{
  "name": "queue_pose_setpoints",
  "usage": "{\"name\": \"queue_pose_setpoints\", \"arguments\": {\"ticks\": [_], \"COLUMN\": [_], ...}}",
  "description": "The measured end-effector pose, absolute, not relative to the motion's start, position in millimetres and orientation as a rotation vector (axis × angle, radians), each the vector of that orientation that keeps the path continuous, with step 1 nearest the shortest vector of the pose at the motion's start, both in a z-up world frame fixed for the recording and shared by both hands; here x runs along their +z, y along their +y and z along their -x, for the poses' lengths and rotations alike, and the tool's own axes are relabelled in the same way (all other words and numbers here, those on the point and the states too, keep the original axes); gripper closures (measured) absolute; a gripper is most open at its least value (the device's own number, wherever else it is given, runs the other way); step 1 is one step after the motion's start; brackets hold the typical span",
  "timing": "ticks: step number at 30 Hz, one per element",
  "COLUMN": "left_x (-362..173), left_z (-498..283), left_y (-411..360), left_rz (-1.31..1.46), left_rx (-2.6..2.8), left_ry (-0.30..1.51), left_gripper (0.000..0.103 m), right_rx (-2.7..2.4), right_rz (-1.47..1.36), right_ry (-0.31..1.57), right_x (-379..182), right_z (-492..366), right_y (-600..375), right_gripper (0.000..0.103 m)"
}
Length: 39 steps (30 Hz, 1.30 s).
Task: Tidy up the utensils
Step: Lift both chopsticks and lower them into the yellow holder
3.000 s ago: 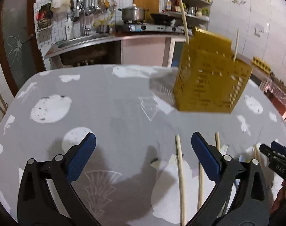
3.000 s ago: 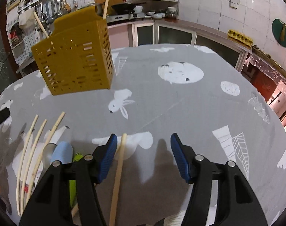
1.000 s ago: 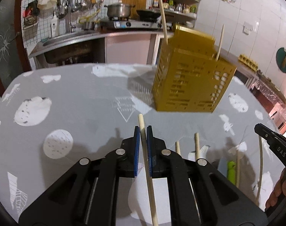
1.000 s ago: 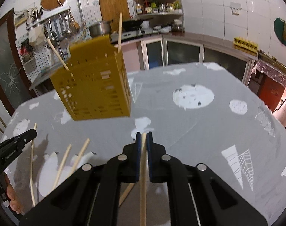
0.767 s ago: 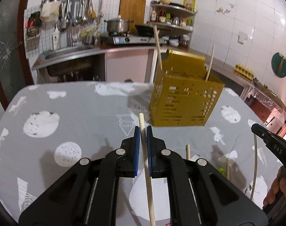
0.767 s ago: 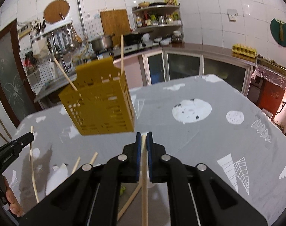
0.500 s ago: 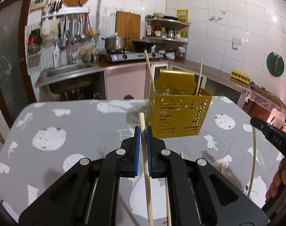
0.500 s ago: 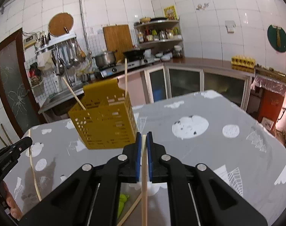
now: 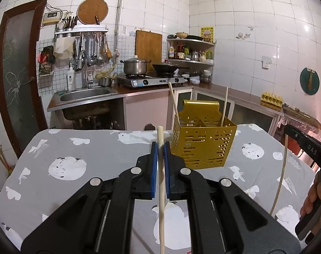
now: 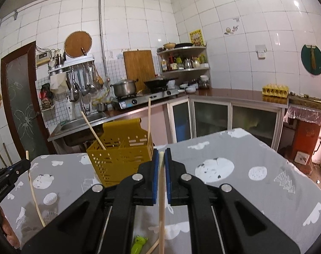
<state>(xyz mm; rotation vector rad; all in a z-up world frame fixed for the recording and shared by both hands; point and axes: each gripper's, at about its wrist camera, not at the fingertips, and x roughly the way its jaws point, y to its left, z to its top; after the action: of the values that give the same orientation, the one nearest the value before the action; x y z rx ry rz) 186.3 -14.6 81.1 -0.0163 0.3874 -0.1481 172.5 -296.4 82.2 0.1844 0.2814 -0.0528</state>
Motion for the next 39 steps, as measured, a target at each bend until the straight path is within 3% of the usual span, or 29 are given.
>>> {"name": "queue_pose_setpoints", "arguments": {"ticks": [20, 32, 39], "left_x": [120, 219, 238], "left_z": [-199, -252, -313], "left_y": [-6, -33, -58], "left_rz": [0.032, 0.056, 0.087], "left_rx": [-0.169, -0.245, -0.247], "left_ry": [0.278, 0.177, 0.179], "left_gripper": [0.099, 0.099, 0.099], "right_rx": [-0.051, -0.031, -0.022], "right_rz": [-0.153, -0.083, -0.073], "right_ry": [0.17, 0.062, 0.034], "right_x": [122, 215, 252], "right_z": [-194, -229, -271], "right_y": [-294, -275, -263], "right_gripper": [0.097, 0.097, 0.097]}}
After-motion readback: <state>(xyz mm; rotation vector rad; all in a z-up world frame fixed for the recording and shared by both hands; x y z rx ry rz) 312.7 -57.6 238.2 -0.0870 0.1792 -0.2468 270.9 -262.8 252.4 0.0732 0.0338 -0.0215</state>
